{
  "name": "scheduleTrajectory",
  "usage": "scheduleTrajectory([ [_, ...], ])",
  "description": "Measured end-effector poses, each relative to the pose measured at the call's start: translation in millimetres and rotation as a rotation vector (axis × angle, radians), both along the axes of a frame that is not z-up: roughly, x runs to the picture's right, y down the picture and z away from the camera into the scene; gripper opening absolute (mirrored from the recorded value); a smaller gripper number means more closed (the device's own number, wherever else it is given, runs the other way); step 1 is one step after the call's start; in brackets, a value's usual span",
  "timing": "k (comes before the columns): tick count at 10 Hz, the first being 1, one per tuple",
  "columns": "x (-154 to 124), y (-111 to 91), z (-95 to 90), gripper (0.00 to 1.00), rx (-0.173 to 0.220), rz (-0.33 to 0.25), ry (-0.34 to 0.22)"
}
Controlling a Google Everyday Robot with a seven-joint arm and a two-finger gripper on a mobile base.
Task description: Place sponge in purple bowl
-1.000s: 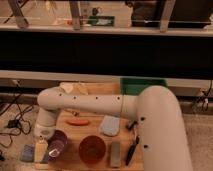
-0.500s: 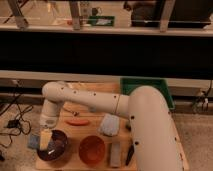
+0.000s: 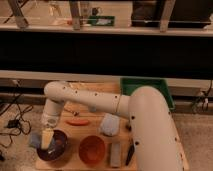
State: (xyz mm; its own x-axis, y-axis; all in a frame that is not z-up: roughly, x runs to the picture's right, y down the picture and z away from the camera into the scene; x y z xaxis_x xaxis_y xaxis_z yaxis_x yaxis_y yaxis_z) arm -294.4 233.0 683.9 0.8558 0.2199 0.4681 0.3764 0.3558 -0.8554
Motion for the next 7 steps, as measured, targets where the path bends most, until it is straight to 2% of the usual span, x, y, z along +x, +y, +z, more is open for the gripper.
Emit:
scheduleTrajectory([
  [5, 0.0, 0.3, -0.2, 0.67, 0.000, -0.001, -0.001],
  [6, -0.1, 0.3, -0.3, 0.75, 0.000, -0.001, -0.001],
  [7, -0.1, 0.3, -0.3, 0.80, 0.000, -0.001, -0.001],
])
